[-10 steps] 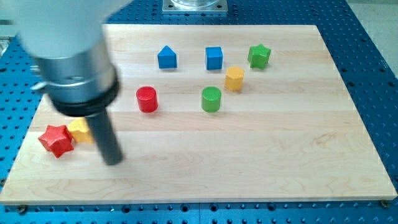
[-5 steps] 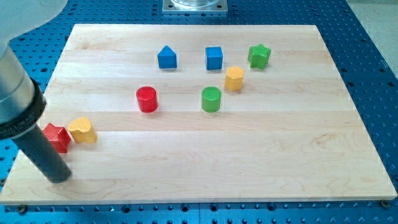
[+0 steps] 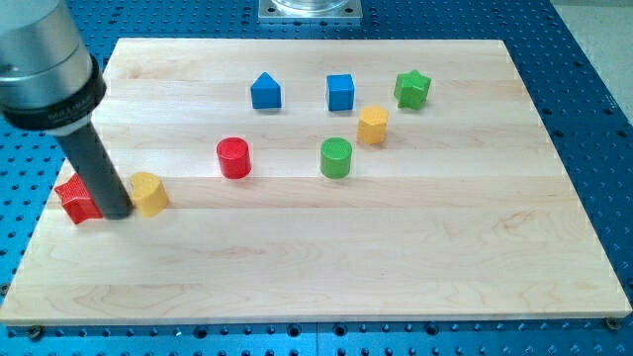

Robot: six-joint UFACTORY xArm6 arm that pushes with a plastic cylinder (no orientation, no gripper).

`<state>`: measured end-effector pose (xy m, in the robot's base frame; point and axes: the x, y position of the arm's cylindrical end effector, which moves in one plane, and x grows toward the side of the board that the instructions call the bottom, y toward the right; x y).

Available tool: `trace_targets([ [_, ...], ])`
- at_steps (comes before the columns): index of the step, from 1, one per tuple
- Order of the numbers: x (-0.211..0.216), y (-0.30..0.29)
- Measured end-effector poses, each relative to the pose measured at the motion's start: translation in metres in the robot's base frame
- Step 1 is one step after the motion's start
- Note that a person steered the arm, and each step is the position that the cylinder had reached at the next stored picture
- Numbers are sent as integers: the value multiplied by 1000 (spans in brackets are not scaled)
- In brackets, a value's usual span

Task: Push the red star left above the red circle

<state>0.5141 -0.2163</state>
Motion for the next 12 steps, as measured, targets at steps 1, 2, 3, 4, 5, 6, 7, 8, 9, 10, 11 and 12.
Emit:
trace_targets([
  [1, 38, -7],
  [2, 38, -36],
  [3, 1, -48],
  [4, -27, -37],
  [5, -76, -33],
  [6, -122, -33],
  [7, -147, -33],
  [8, -150, -37],
  [9, -138, -45],
  [10, -125, -48],
  [11, -148, -50],
  [12, -194, -50],
])
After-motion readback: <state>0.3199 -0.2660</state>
